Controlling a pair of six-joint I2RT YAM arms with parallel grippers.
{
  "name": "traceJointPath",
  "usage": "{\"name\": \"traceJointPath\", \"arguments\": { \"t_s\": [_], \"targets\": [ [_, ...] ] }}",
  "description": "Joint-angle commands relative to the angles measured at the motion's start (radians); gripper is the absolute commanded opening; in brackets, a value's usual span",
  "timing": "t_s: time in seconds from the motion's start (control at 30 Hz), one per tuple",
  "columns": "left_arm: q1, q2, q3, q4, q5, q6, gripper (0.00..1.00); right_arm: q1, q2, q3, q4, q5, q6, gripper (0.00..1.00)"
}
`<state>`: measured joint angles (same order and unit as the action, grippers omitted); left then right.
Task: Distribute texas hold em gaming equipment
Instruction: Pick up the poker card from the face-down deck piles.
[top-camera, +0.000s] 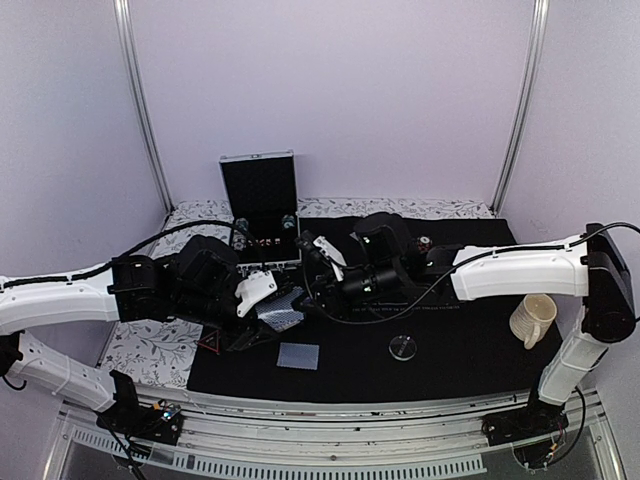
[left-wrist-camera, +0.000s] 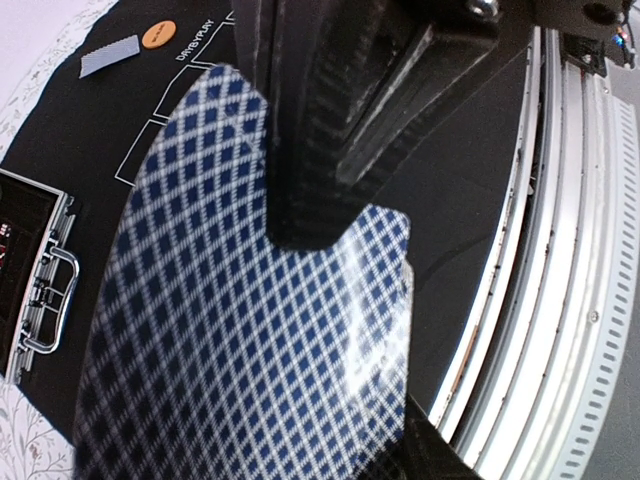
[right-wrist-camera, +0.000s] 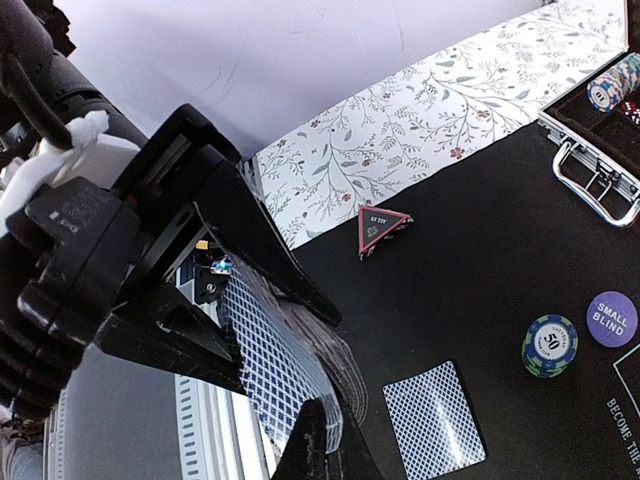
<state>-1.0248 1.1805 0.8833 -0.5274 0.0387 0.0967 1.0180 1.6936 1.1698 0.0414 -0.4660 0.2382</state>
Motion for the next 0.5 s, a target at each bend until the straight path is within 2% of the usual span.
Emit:
{"name": "traceJointPath", "arguments": {
  "t_s": [0.0,0.47],
  "targets": [
    [0.008,0.005,-0.001,0.027,0.011,0.004,0.44,-0.006,-0.047,-0.020,-0.044,0.029,-0.014,0.02],
    [0.008,0.008,0.001,0.027,0.011,0.005,0.44,-0.051,-0.205,-0.099,-0.105,0.065,-0.005,0.02]
  ]
}}
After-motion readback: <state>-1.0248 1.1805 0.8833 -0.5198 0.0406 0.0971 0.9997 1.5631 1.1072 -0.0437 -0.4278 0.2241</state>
